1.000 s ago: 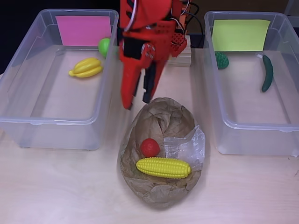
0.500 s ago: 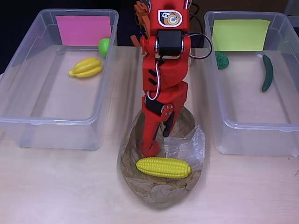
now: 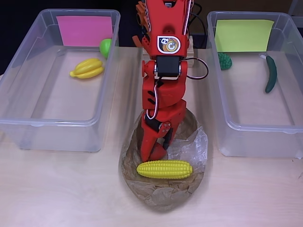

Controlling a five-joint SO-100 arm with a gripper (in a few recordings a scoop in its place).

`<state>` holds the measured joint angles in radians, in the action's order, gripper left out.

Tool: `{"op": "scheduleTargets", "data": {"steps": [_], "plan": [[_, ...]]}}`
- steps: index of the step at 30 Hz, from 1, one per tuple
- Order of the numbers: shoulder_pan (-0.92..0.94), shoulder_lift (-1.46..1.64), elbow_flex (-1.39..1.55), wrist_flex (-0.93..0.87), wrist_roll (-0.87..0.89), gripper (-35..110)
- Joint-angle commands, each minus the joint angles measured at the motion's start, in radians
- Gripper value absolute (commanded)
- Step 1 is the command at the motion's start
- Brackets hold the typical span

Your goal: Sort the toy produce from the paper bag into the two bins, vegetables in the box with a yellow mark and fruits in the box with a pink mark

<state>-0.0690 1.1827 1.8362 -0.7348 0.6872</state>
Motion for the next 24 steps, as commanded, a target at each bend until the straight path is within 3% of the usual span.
{"op": "scheduleTargets", "data": {"steps": [1,9,14,24], "plan": [[0.012,0.014,-0.017,-0.011,-0.006,27],[0.023,0.015,-0.046,-0.080,-0.009,19],[0.006,0.057,-0.115,-0.213,-0.018,10],[-0.015,0.236,-0.330,-0.486,-0.083,8]]}}
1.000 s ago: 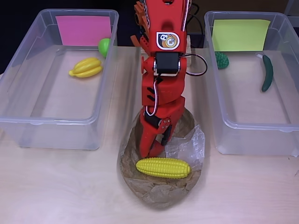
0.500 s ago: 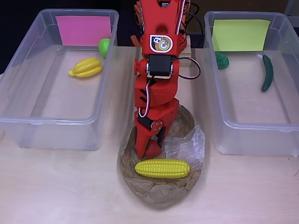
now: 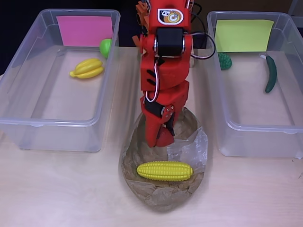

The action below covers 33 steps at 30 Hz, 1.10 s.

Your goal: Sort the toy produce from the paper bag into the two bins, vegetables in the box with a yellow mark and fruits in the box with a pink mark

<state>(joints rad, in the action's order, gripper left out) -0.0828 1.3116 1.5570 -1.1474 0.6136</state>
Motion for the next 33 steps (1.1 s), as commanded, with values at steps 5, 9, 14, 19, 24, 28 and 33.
{"op": "scheduleTargets", "data": {"steps": [5,9,14,19,24,28,33], "plan": [[0.078,0.295,-0.041,-0.170,0.002,8],[0.213,0.462,0.040,-0.242,0.064,8],[0.514,0.609,0.183,-0.351,0.149,8],[0.726,0.618,0.199,-0.367,0.123,8],[0.865,0.552,0.163,-0.387,0.087,6],[0.996,0.480,0.190,-0.370,0.067,6],[1.103,0.382,0.252,-0.284,0.034,6]]}}
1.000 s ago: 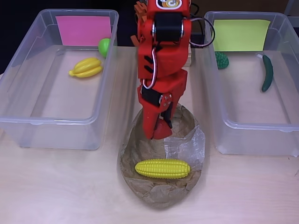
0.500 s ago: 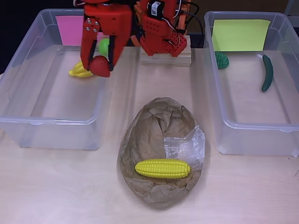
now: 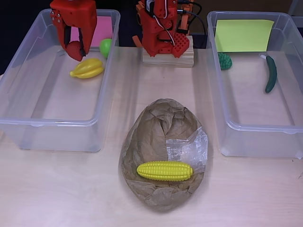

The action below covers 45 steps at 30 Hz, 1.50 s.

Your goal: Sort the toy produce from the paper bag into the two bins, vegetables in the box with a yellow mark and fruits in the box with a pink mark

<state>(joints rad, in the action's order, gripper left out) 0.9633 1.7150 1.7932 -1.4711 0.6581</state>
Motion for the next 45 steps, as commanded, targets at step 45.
{"op": "scheduleTargets", "data": {"steps": [45], "plan": [[-0.578,0.242,-0.063,0.232,-0.345,34]]}}
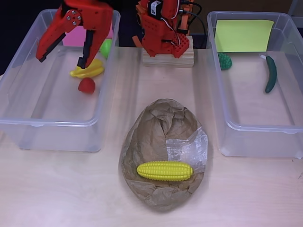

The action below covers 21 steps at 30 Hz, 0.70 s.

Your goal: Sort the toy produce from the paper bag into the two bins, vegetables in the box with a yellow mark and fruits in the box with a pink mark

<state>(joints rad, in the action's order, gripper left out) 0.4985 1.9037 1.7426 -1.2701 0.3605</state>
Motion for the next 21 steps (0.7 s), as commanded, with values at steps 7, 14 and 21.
{"op": "scheduleTargets", "data": {"steps": [7,14,21], "plan": [[-0.463,-0.087,0.021,0.103,-0.153,33],[-0.597,-0.364,0.021,0.206,-0.092,37],[-0.644,-0.609,-0.129,0.230,-0.069,40]]}}
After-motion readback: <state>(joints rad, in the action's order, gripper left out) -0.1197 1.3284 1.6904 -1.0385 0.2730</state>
